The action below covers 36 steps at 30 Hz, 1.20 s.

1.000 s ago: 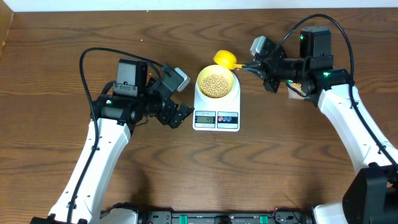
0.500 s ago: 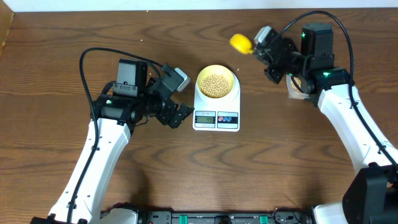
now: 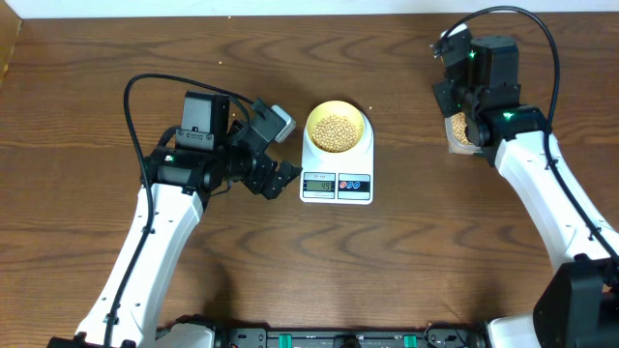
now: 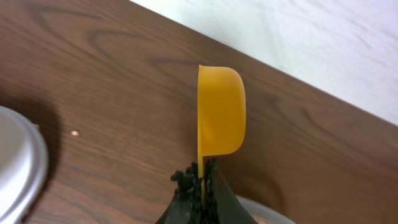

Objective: Scoop item into bowl and weigh 50g on scale
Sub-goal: 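Tilt the scoop to pour soybeans into the yellow bowl, then move the empty scoop right back down into the tub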

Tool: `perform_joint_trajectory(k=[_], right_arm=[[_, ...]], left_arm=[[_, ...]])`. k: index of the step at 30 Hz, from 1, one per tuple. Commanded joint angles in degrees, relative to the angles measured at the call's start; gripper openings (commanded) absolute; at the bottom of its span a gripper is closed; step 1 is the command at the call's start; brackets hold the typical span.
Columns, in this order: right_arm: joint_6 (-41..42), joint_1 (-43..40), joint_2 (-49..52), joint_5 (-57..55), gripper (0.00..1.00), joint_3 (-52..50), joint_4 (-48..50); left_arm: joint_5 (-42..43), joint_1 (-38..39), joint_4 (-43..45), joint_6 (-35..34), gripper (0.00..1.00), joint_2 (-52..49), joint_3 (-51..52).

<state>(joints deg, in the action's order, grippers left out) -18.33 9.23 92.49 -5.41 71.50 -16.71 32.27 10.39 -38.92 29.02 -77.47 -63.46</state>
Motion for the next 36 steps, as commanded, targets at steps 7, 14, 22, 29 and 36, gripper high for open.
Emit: perform_joint_trajectory(k=[7,14,22,29,36], right_arm=[[8.0,-5.2,-4.1,-4.5,0.01,-0.1,-6.1],[9.5,-9.7,-4.1,-1.3,0.01,-0.1,-18.7],[9.5,-10.2,-4.0,0.2,0.01,-0.1,-24.3],[9.4,-10.2,-4.0,0.2,0.01,-0.1,-25.6],[9.5,-10.2,-4.0,0.2,0.01,-2.7,-26.3]], left_arm=[[0.7,-0.1,0.0,0.9,0.90,0.6,-0.5],[0.7,-0.1,0.0,0.9,0.90,0.6,-0.5],[0.7,-0.1,0.0,0.9,0.90,0.6,-0.5],[0.7,-0.1,0.0,0.9,0.90,0.6,-0.5],[0.7,-0.1,0.0,0.9,0.90,0.6,-0.5]])
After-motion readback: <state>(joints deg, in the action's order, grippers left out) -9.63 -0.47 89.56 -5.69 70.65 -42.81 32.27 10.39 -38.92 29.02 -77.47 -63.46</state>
